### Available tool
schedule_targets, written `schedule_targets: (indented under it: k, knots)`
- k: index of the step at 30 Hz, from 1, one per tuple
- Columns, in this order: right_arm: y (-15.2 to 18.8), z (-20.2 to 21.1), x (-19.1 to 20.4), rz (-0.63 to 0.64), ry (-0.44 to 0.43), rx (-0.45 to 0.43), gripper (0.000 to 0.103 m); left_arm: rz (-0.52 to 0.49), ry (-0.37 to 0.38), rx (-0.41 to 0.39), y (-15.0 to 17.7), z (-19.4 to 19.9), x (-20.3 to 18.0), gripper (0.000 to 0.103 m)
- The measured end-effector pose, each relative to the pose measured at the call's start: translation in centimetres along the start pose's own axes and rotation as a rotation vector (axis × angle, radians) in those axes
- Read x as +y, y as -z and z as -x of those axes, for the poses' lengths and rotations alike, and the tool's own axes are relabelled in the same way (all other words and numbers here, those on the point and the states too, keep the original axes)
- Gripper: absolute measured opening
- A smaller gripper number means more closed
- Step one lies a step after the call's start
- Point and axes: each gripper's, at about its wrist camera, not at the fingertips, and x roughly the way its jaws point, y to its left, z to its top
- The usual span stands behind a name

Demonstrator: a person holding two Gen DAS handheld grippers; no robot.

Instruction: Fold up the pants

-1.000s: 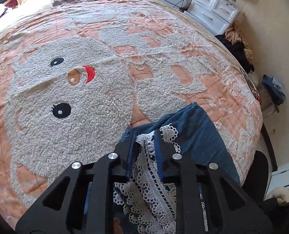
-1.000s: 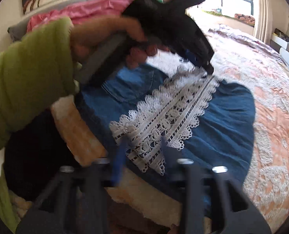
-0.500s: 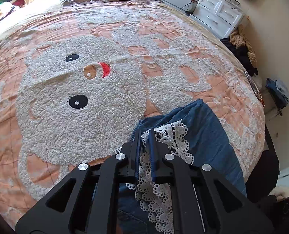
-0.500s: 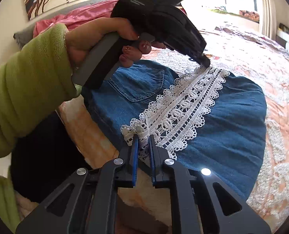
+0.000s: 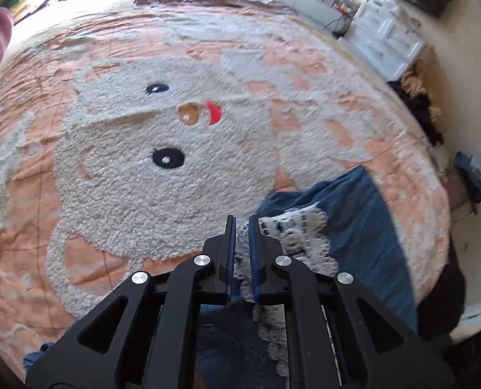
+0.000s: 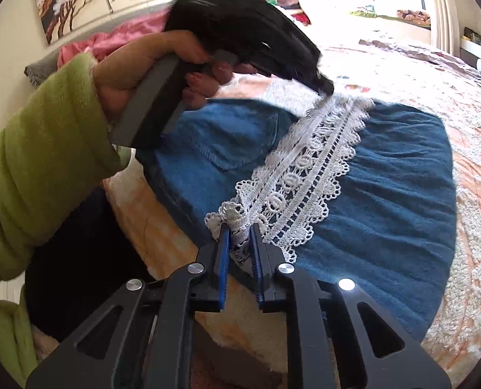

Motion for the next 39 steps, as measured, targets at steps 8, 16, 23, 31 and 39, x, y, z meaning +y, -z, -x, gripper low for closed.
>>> schedule_targets:
  k: [8, 16, 23, 31, 39]
  knots:
    - [-0.3, 2.5, -0.4, -0.028, -0.039, -0.066, 0.040, 0.039, -0.018, -0.055, 1.5, 1.3, 1.0, 0.024]
    - [-3.9, 5.8, -9.0, -0.172, 0.203, -0.105, 0.049, -0.067, -0.041, -0.184, 5.1, 7.4, -3.3, 0.036]
    - [-8.6, 1.8, -13.2, -0.080, 0.269, -0.026, 0.049, -0.144, 0.009, -0.203, 10.0, 8.2, -8.2, 0.036]
    - [-8.8, -5.0, -16.7, -0.164, 0.232, 0.127, 0.049, -0.138, -0.008, -0.067, 13.9, 3.6, -8.7, 0.036]
    - [-8.3, -4.9, -16.6, -0.182, 0.211, 0.086, 0.057, -0.131, -0.013, -0.101, 14.2, 3.7, -8.5, 0.036]
